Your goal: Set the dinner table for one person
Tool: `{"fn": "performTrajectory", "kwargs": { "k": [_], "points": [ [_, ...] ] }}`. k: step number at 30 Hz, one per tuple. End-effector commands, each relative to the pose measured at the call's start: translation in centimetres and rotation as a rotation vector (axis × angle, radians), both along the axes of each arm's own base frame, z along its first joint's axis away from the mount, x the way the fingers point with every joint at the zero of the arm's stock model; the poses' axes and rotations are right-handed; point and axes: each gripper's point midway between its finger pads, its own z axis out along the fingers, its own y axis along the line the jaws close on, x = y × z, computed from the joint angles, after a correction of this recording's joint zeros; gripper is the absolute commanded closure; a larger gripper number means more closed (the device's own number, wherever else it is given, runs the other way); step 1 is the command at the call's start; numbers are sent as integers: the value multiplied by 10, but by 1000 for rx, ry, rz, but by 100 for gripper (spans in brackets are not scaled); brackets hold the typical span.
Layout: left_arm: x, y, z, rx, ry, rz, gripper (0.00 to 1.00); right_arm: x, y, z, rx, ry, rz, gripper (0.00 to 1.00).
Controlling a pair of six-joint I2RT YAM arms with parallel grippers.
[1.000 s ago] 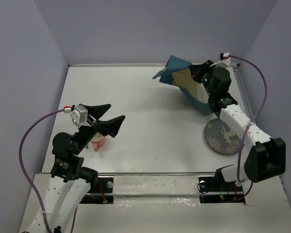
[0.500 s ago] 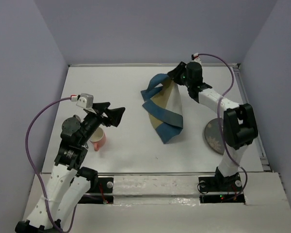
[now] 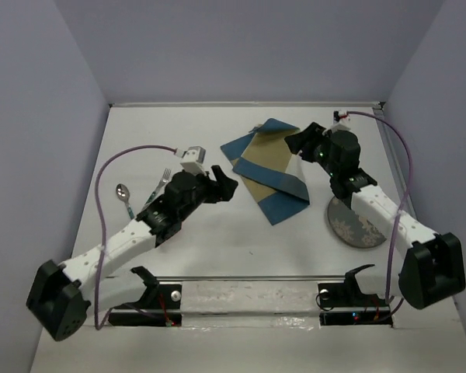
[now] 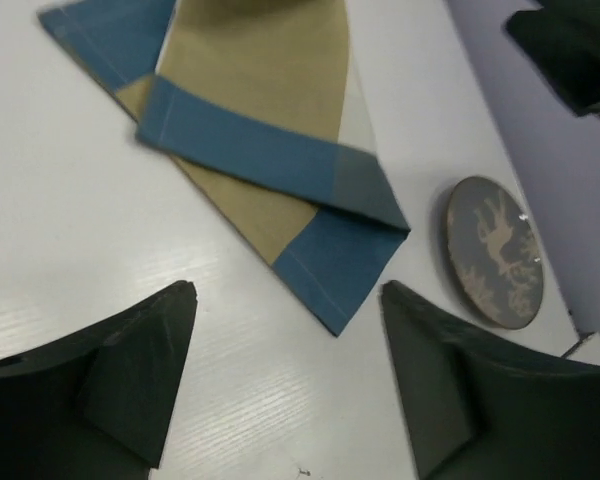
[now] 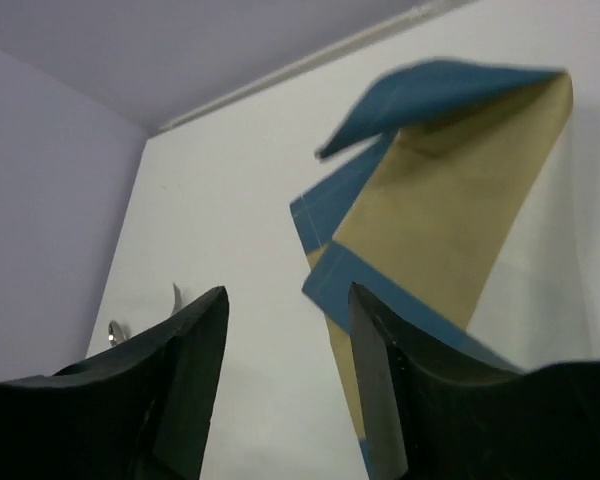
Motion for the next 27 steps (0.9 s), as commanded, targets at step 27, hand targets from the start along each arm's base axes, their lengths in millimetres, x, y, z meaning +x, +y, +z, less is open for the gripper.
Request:
{"fn": "performTrajectory", "kwargs": {
  "k": [27],
  "points": [
    [153,-46,-154,110,218,426,50,-122,-11,-80,30,54,141,62]
  ]
}}
